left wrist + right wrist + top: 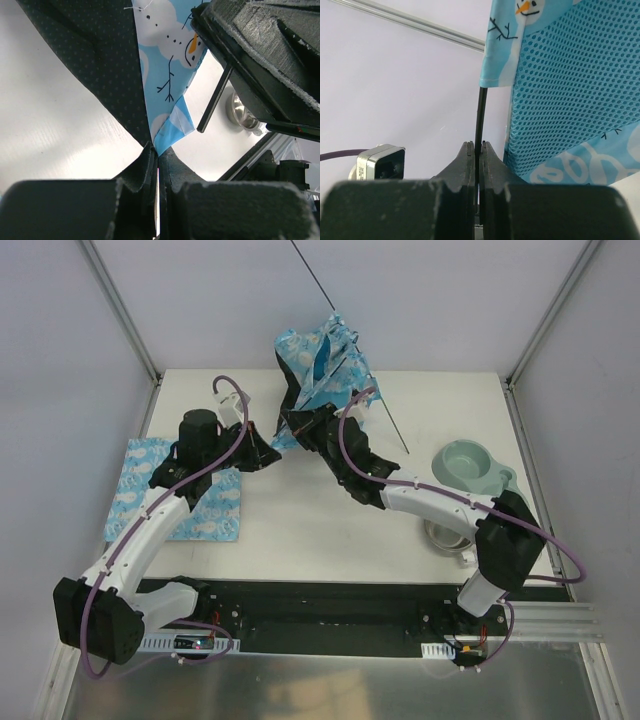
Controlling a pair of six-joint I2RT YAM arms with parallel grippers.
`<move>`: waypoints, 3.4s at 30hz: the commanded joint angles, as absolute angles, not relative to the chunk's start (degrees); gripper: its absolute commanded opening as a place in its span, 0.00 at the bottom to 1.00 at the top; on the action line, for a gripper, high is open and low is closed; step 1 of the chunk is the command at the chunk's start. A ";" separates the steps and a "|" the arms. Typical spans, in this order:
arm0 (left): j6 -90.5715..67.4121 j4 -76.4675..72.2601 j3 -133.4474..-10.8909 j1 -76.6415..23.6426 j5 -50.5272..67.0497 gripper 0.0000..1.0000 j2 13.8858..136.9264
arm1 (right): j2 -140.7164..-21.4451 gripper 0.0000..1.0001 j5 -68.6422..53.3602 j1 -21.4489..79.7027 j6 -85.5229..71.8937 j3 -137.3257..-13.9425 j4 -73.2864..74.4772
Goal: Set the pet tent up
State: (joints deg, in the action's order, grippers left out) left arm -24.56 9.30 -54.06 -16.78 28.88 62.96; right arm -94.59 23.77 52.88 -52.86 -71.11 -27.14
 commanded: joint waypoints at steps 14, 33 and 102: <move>-29.61 17.31 -56.95 -15.29 32.69 0.00 63.37 | -93.43 0.00 30.06 45.00 -48.34 -70.14 -31.64; -30.06 17.67 -57.66 -15.21 33.66 0.00 63.46 | -95.19 0.00 29.00 44.65 -47.20 -70.40 -32.69; -24.70 21.36 -62.40 -14.85 34.19 0.00 65.65 | -97.82 0.00 15.74 51.15 -28.05 -69.96 -35.42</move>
State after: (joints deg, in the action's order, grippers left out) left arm -26.55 18.55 -59.37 -15.22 32.36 66.19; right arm -98.87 12.84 51.83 -36.25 -69.78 -35.09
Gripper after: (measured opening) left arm 0.018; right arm 0.052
